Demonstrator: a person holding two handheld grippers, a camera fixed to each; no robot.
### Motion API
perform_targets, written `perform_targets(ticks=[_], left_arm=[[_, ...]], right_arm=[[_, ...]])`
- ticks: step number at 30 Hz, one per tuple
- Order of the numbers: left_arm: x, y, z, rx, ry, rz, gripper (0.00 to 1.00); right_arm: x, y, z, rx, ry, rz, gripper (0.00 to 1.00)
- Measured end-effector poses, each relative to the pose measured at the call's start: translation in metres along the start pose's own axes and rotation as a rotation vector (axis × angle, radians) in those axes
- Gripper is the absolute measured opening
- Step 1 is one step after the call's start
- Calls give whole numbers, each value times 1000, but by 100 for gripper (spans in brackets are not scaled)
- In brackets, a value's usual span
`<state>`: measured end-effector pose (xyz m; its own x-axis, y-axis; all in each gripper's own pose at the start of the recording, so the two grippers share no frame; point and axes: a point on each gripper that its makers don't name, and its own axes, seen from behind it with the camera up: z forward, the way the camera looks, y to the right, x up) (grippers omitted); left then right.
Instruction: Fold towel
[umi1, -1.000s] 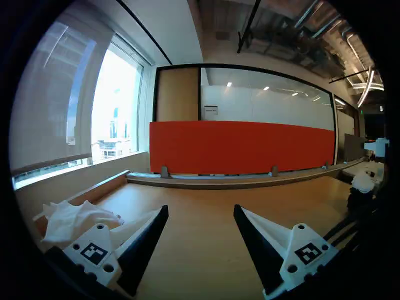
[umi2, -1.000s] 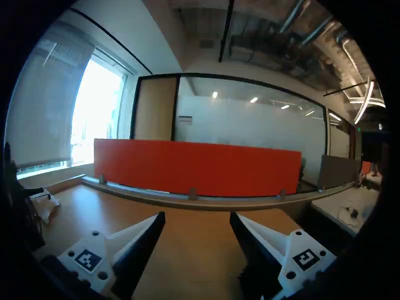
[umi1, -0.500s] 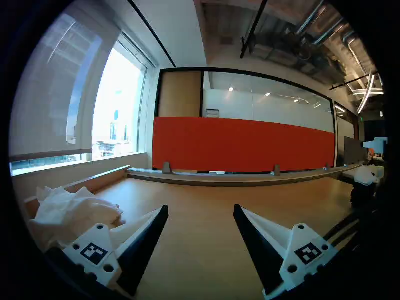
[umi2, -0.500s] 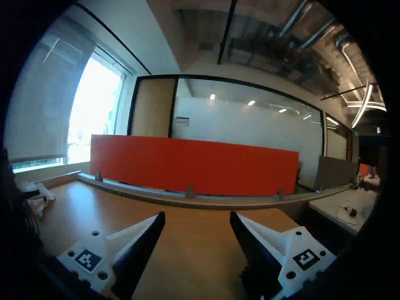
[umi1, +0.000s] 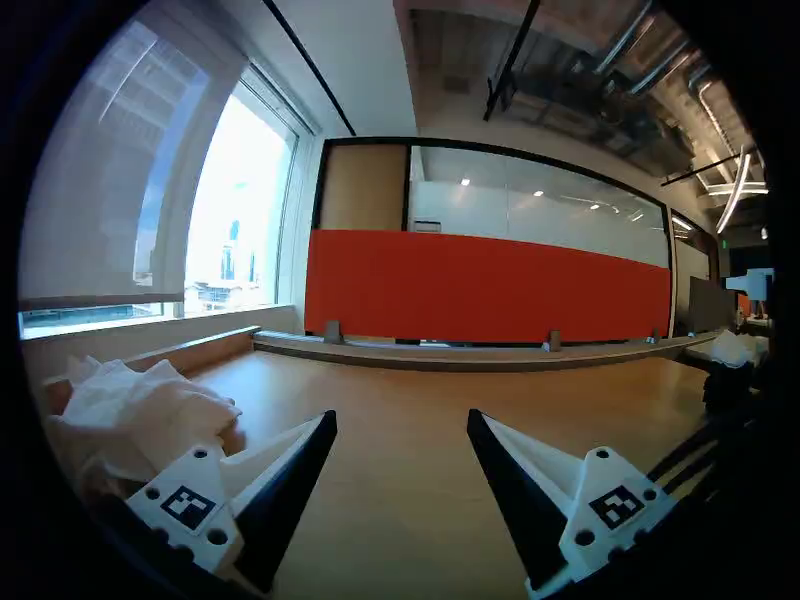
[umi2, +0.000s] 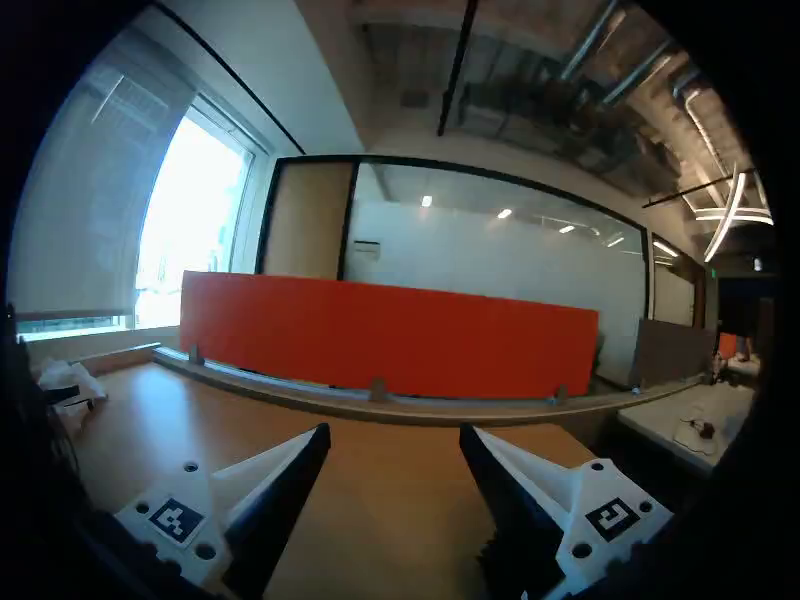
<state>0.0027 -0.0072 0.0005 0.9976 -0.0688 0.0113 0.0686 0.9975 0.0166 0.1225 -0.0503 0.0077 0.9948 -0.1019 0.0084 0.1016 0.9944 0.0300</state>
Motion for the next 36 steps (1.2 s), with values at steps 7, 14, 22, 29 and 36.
perform_targets(ticks=[7,14,22,29,36], left_arm=[[-1,0,0,-2,3,22,97],[-1,1,-1,-7,10,32,97],[-3,6,-1,-11,13,65,97],[-4,5,-1,-12,12,67,97],[-3,5,-2,-12,12,70,97]], right_arm=[[-2,2,2,1,2,0,100],[-6,4,2,-1,-1,6,100],[-10,7,2,-3,4,8,100],[-17,7,4,3,10,17,100],[-30,10,3,10,29,55,100]])
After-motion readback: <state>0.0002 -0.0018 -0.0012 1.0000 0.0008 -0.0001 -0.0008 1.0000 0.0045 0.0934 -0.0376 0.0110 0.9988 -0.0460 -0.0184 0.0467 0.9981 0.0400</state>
